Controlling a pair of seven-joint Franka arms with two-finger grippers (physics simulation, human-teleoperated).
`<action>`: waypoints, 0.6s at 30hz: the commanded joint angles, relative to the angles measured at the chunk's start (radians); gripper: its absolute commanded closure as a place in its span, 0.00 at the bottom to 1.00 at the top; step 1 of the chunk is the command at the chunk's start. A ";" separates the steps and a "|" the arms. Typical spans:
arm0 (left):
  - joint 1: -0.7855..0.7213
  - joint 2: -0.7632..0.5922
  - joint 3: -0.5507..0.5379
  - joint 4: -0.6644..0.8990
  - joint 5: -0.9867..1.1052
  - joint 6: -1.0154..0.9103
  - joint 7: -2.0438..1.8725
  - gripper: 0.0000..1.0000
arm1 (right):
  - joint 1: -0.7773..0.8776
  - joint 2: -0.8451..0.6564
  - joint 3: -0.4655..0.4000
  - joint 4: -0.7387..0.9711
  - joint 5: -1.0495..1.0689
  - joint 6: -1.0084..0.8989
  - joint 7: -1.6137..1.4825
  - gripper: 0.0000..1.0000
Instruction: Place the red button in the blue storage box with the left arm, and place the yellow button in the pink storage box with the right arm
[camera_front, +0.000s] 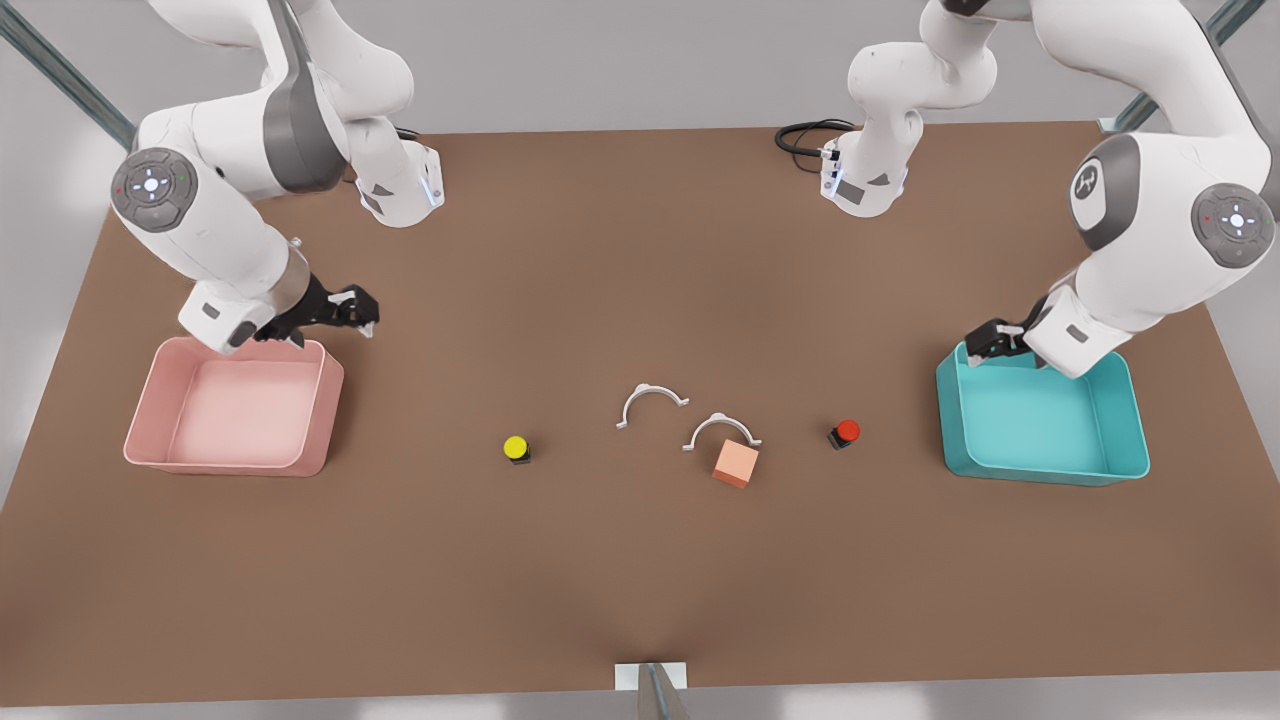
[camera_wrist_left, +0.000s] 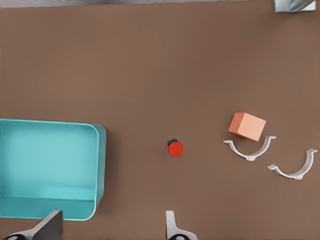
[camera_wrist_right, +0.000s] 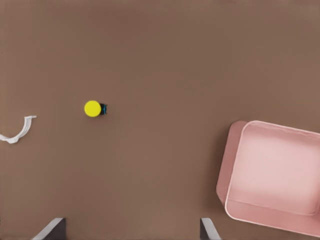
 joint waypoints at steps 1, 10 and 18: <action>-0.001 0.004 -0.001 0.001 0.003 0.032 0.012 0.00 | -0.209 0.001 0.016 0.021 -0.004 0.082 -0.015 0.00; -0.077 0.254 0.002 -0.253 -0.104 0.573 0.287 0.00 | -0.071 0.437 0.084 0.051 -0.026 0.602 0.177 0.00; -0.127 0.319 -0.001 -0.401 -0.105 0.676 0.326 0.00 | 0.021 0.492 0.168 -0.072 -0.127 0.712 0.369 0.00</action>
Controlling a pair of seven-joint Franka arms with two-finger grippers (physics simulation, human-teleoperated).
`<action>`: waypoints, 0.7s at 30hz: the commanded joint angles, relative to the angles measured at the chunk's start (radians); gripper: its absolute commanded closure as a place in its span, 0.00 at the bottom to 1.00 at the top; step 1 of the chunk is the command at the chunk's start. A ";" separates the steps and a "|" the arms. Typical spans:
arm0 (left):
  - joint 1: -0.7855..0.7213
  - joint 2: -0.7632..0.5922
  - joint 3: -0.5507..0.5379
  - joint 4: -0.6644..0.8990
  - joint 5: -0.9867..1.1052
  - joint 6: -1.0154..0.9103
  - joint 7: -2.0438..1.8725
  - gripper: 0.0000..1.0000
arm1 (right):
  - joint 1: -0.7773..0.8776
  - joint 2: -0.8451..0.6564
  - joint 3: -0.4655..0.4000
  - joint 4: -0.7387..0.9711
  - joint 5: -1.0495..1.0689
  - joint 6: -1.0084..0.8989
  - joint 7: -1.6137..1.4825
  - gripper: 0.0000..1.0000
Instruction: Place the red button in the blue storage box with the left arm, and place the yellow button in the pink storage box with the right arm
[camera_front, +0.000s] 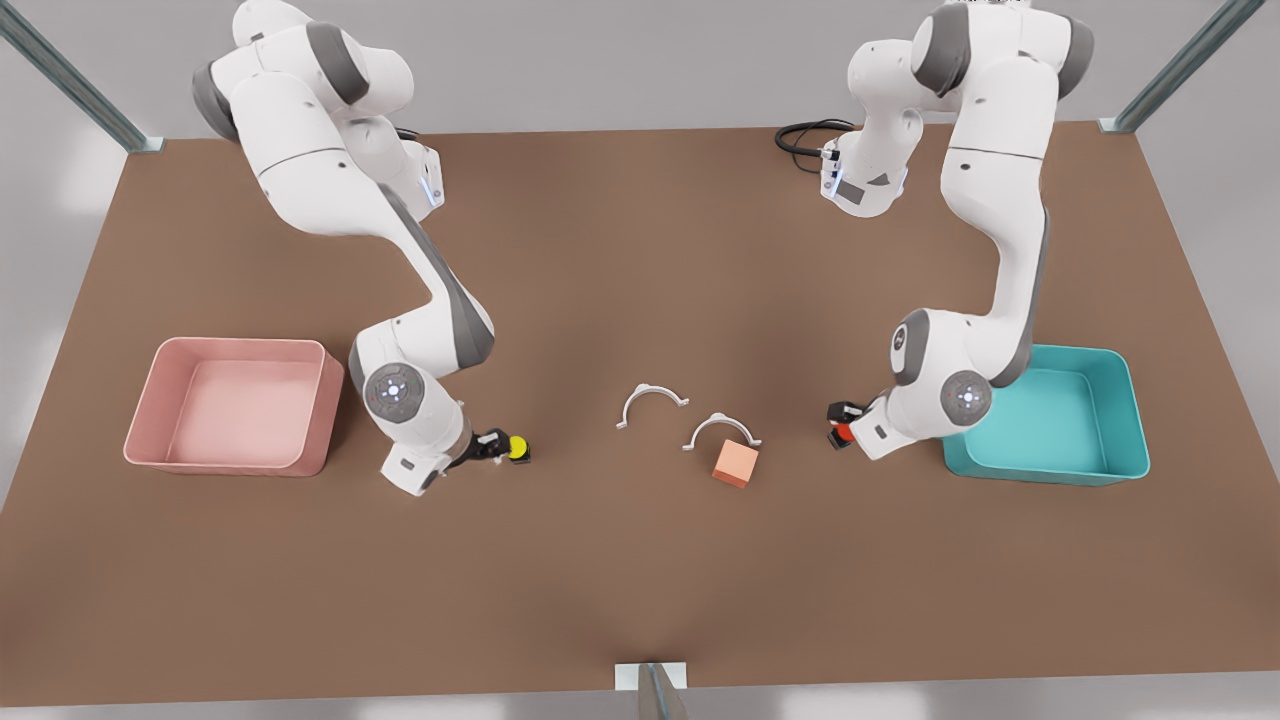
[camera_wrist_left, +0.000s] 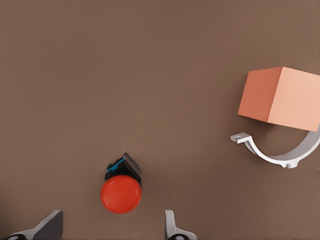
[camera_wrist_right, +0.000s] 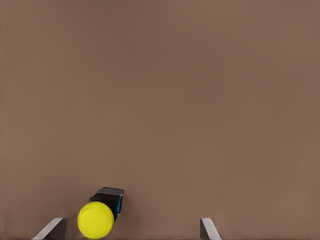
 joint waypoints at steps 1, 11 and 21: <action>-0.005 0.017 0.000 -0.004 -0.005 0.105 0.177 0.00 | 0.000 -0.023 0.025 -0.087 -0.012 0.201 0.257 0.00; -0.015 0.131 0.003 -0.003 0.003 0.107 0.182 0.04 | 0.004 -0.001 0.046 -0.151 -0.012 0.328 0.282 0.00; -0.016 0.086 0.007 0.043 0.004 0.047 0.180 0.54 | -0.007 0.005 0.063 -0.270 -0.016 0.423 0.313 0.00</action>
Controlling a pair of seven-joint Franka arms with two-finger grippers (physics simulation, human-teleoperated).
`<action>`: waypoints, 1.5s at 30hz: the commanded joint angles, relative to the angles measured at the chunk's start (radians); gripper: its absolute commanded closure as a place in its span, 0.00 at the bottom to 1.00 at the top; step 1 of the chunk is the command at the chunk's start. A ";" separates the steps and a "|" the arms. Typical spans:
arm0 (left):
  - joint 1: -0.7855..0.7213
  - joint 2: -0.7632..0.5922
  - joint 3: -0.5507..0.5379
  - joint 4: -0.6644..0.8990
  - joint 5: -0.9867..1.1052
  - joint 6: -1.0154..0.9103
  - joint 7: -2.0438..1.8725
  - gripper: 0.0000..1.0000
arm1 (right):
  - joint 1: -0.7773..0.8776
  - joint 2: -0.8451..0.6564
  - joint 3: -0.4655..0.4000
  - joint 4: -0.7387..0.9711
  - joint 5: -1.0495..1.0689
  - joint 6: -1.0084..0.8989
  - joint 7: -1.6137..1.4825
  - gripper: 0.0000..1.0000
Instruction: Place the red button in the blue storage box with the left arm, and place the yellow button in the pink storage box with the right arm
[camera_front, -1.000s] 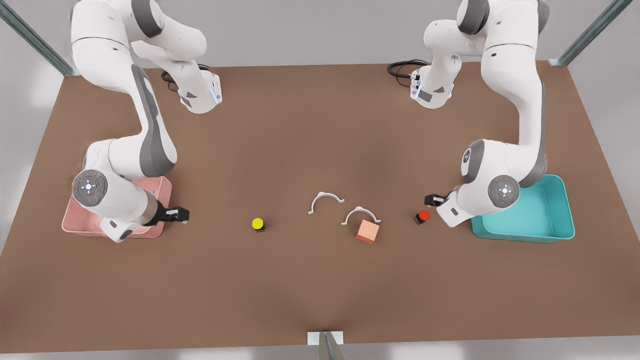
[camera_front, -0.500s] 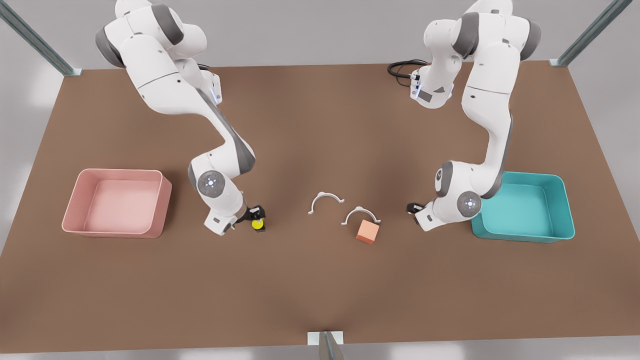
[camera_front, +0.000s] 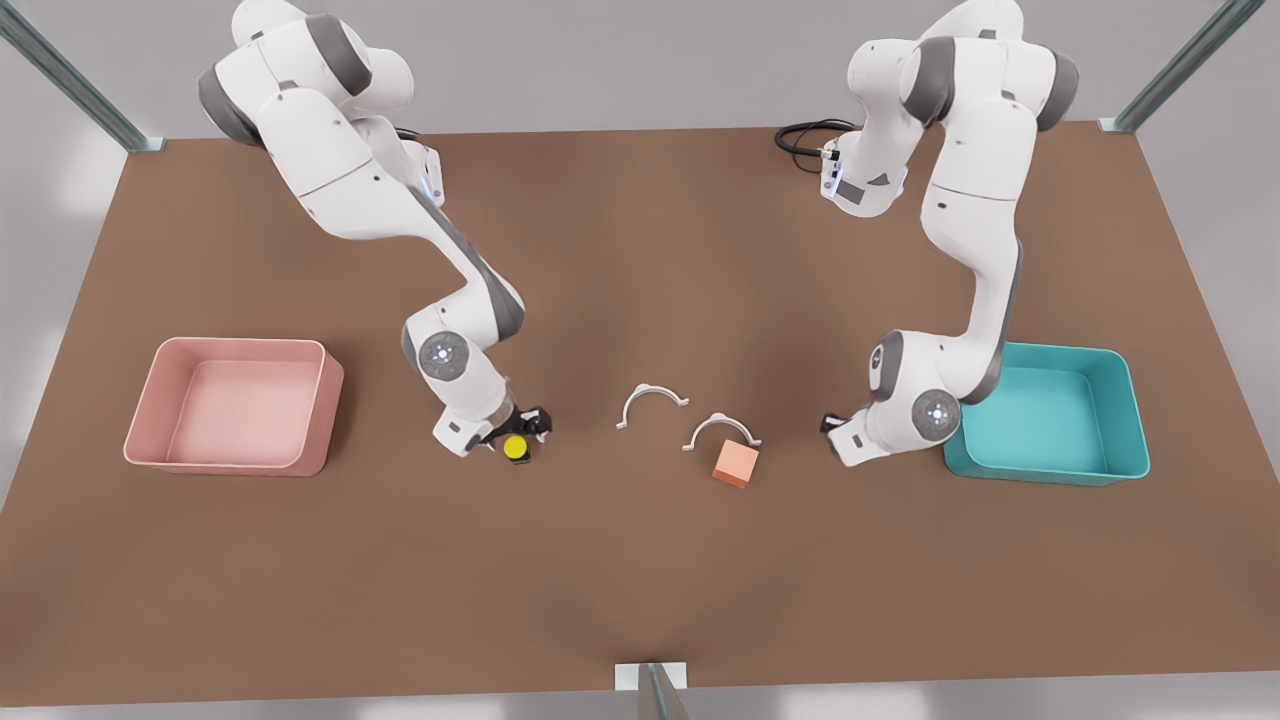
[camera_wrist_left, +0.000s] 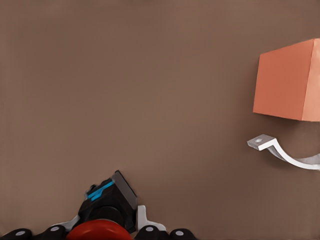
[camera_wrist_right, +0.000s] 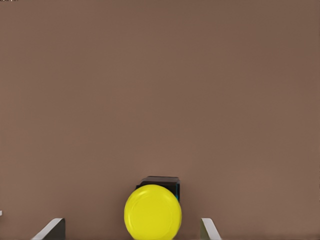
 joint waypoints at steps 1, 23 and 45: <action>0.001 -0.029 0.009 0.052 -0.008 -0.154 0.067 0.53 | -0.001 0.003 -0.001 -0.002 -0.001 0.044 0.103 0.00; -0.038 -0.194 0.345 0.463 -0.037 -0.550 -0.198 0.00 | -0.009 0.125 -0.017 0.022 -0.159 0.193 0.105 0.02; -0.112 -0.354 0.243 0.400 0.089 -0.611 -0.365 0.00 | -0.009 0.137 -0.028 0.013 -0.211 0.191 0.103 0.49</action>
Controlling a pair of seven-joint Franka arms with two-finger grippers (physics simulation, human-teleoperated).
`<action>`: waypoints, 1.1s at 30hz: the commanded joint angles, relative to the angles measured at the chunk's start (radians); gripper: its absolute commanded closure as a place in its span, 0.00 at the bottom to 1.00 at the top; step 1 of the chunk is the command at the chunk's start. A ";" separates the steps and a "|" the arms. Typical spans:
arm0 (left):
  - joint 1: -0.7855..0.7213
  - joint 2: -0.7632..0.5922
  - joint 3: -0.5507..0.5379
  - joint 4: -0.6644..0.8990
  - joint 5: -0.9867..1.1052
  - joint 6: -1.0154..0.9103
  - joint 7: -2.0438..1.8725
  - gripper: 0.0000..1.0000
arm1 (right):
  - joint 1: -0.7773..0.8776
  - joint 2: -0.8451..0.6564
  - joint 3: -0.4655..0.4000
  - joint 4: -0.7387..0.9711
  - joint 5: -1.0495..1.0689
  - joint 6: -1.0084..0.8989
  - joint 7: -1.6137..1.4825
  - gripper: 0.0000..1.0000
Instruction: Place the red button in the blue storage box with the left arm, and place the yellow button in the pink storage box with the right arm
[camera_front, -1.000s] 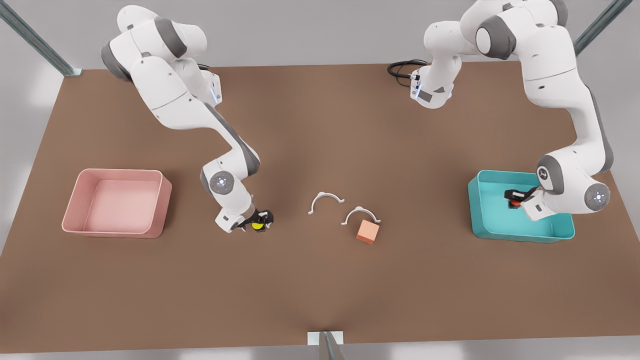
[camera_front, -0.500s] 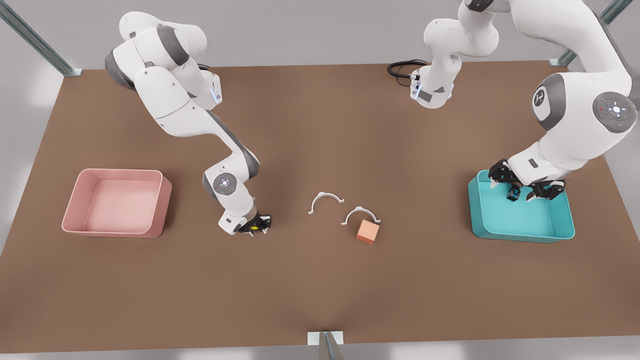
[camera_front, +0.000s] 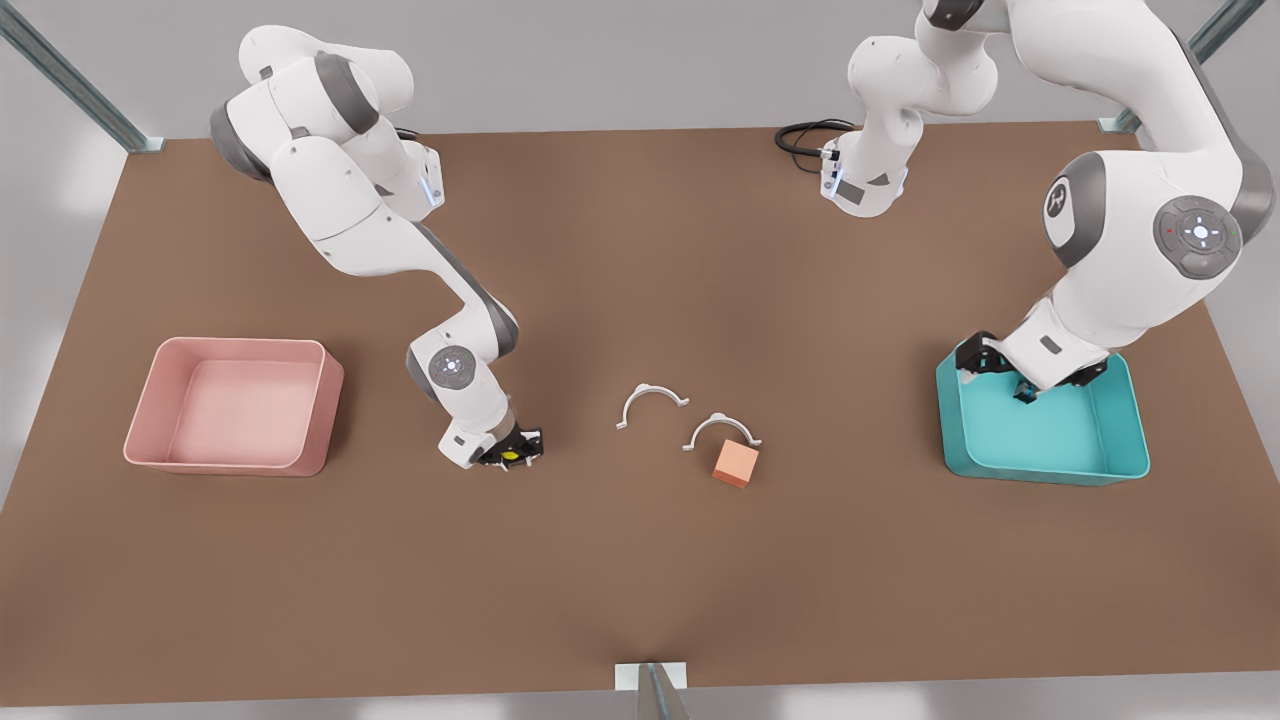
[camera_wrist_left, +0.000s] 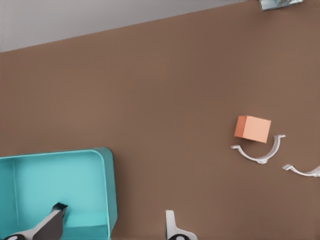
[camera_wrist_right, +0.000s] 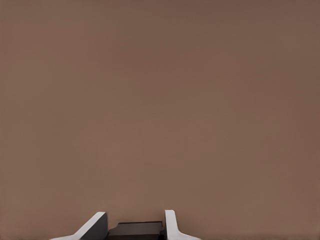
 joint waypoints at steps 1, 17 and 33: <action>0.000 -0.001 0.000 0.001 -0.002 -0.005 -0.225 0.00 | 0.000 -0.001 0.000 0.000 -0.005 -0.001 0.009 0.55; 0.000 -0.004 -0.001 0.002 -0.002 -0.003 -0.223 0.00 | -0.266 -0.427 0.038 -0.230 -0.019 -0.169 -0.238 0.61; 0.000 0.000 -0.001 0.001 -0.004 -0.002 -0.222 0.00 | -1.669 -0.466 0.962 -0.468 -0.015 -0.287 -0.716 0.00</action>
